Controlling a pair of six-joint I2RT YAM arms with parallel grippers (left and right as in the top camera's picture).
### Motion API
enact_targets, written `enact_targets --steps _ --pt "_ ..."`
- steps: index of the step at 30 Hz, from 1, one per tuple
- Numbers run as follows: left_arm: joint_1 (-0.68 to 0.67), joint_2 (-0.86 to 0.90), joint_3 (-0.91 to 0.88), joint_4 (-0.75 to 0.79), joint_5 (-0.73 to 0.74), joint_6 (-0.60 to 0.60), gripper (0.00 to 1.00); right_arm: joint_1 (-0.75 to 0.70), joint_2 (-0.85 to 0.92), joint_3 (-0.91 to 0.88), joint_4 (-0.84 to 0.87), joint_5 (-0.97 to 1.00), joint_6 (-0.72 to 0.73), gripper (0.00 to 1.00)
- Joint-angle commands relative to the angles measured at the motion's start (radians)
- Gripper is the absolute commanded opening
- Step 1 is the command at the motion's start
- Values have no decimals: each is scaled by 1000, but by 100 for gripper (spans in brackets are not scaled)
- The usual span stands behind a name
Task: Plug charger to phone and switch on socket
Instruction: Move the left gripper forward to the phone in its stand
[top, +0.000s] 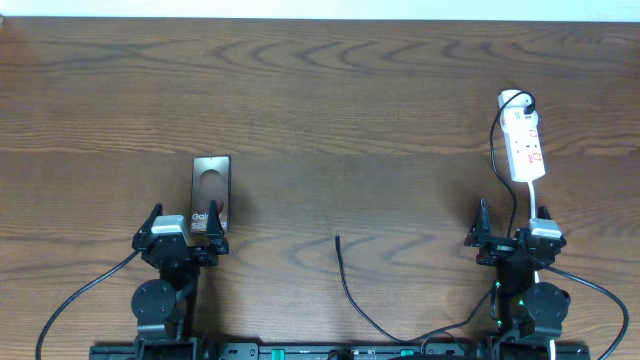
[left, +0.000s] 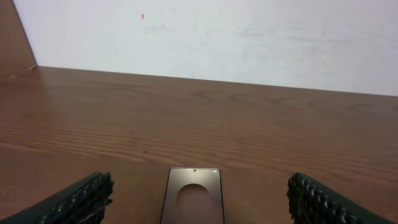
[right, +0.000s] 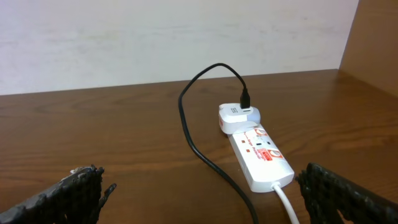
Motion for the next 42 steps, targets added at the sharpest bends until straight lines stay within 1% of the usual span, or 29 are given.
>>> enact_targets --steps 1,20,24,26,29,31,35,37,38,42 --pt "-3 -6 -15 -37 17 2 92 -3 -5 -2 -4 9 13 99" --pt "-3 -6 -7 -37 17 2 93 -3 -5 -2 -4 9 13 99" --pt "-3 3 44 -45 17 2 92 16 -5 -2 -4 8 14 99" --pt "-3 40 100 -80 16 2 92 17 -5 -2 -4 8 14 99" --pt "-3 153 213 -132 16 4 93 18 -5 -2 -4 8 14 99" --pt "-3 221 268 -139 17 6 92 18 -5 -2 -4 8 14 99" --pt "-3 424 432 -182 17 6 92 18 -5 -2 -4 8 14 99" --pt "-3 527 526 -234 17 6 93 18 -5 -2 -4 8 14 99" --pt "-3 605 600 -286 17 6 92 18 -5 -2 -4 8 14 99" --pt "-3 789 795 -433 18 6 92 18 -5 -2 -4 8 14 99"
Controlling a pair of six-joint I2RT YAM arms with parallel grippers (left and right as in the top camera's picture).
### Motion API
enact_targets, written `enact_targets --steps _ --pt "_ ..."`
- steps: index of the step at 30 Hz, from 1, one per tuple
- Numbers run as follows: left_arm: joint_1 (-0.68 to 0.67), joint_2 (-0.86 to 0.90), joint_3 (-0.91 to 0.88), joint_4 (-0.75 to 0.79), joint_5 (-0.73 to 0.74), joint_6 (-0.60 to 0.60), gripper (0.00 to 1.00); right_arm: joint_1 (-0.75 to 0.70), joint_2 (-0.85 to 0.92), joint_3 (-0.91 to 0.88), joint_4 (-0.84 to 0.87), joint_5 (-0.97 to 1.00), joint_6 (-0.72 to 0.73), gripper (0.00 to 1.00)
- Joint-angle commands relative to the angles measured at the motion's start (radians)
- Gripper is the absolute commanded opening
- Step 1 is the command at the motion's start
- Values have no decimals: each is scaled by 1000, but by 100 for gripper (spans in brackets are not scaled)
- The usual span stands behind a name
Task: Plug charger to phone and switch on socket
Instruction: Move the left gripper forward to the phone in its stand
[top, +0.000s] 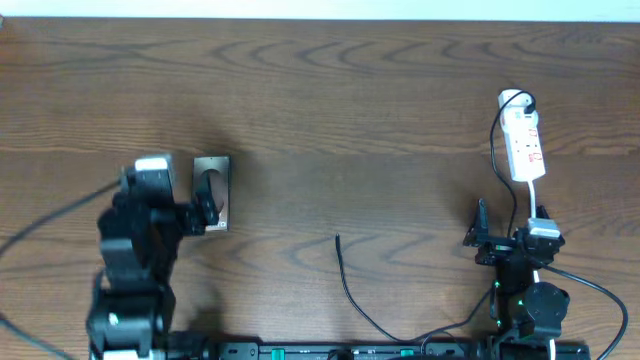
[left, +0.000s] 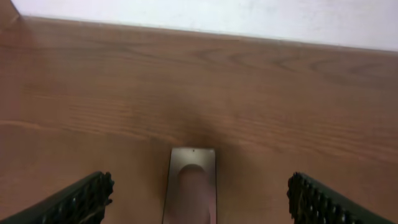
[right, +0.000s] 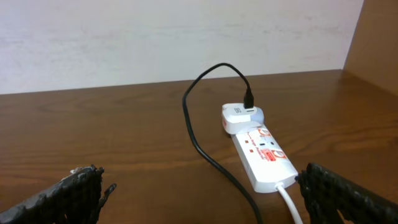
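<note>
The phone lies flat at the left of the table, dark back up. In the left wrist view the phone is blurred, low and centred. My left gripper is raised over its near end, open, with nothing between the fingers. A white power strip lies at the far right with a white charger adapter plugged in. The adapter's black cable ends loose at mid-table. My right gripper rests open short of the power strip.
The black cable loops from the adapter past the right gripper. The strip's white lead runs toward the right arm's base. A pale wall bounds the table's far edge.
My left arm has risen from its rest pose and come forward over the phone, the wrist camera now tilted more steeply down. The phone, cable and right arm are where they were.
</note>
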Motion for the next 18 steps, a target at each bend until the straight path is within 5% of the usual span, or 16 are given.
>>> enact_targets --steps 1,11,18 --pt "-3 192 232 -134 9 8 92 4 -5 -2 -3 8 13 99" --pt "-3 631 730 -521 8 55 92 4 -5 -2 -3 8 13 99" --pt "-3 866 893 -741 9 97 93 4 -5 -2 -3 8 13 99"
